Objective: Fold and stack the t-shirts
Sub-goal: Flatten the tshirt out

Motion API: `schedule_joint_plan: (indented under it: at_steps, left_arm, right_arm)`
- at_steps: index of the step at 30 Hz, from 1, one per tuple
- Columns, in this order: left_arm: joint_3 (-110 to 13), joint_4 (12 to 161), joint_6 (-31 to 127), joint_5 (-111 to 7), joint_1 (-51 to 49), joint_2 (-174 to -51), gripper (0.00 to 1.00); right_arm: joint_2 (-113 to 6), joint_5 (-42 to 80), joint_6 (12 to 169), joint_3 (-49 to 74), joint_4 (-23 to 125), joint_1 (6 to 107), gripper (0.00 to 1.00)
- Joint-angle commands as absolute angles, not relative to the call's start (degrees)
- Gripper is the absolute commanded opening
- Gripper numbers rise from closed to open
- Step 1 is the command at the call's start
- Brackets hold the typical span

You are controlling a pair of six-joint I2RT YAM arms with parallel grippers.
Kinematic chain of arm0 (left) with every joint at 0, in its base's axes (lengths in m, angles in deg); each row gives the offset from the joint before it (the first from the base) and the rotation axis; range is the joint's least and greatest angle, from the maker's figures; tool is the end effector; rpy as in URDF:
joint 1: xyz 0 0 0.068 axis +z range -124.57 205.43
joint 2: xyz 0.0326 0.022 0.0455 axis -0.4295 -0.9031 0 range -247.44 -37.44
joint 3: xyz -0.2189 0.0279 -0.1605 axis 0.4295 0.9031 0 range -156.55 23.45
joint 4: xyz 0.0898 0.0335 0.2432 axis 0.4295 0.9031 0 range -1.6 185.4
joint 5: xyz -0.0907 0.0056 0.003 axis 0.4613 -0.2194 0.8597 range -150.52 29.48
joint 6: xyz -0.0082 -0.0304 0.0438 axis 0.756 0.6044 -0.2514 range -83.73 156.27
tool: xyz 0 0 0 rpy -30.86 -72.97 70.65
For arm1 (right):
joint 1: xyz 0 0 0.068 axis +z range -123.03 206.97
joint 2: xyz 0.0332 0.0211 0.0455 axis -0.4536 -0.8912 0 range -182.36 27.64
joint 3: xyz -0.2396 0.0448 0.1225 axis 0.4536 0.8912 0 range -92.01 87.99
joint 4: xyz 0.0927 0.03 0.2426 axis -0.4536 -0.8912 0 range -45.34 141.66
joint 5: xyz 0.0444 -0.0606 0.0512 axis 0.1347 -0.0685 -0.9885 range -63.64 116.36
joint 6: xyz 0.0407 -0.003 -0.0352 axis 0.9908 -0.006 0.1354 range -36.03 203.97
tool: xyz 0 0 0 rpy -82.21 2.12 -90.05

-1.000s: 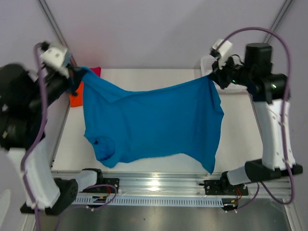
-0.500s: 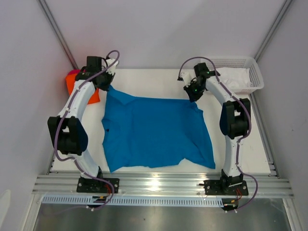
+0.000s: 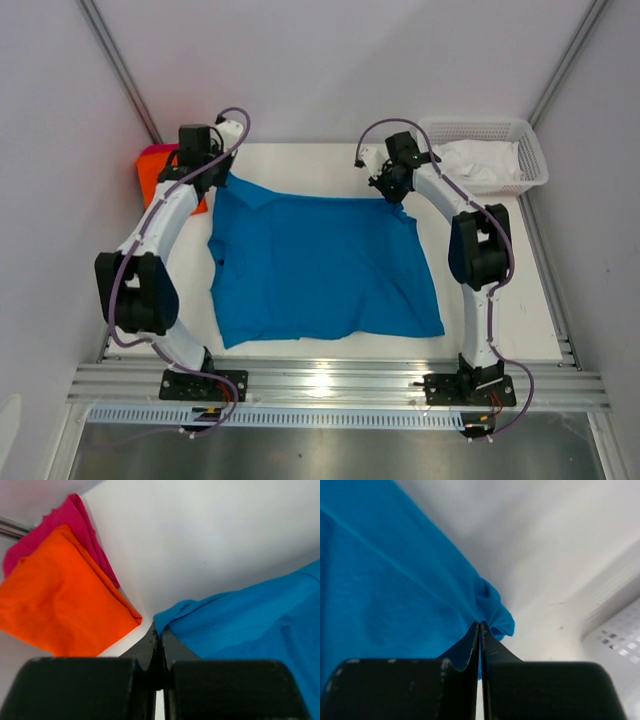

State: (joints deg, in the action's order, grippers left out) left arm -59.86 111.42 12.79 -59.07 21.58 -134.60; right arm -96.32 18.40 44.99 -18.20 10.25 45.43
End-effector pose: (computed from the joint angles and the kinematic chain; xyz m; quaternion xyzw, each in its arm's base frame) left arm 0.3918 -0.0273 0.3093 0.2169 0.8677 0.0651 0.4425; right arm 0.4491 0.1551 0.2210 -0.4783 0.8345 0.0186 0.2728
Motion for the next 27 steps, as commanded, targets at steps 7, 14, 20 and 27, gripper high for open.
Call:
schedule_joint_plan:
  at_steps: [7,14,20,27]
  left_arm:
    - [-67.25,95.36,20.88,-64.38,21.39,-109.17,0.00]
    - [-81.48,100.52,23.27,-65.97,21.39,-102.65,0.00]
    - [-81.76,103.94,19.93,-65.63,21.39,-100.02,0.00]
    - [-71.74,116.32,20.54,-59.48,21.39,-88.25,0.00]
  right_arm:
    - [-82.24,25.48,51.44,-34.85,16.50,41.92,0.00]
    - [-72.83,25.75,58.21,-45.15,20.81,39.28,0.00]
    - [-68.79,22.42,63.05,-43.95,20.20,35.42,0.00]
    - [-54.39,13.19,65.86,-24.90,20.54,30.23,0.00]
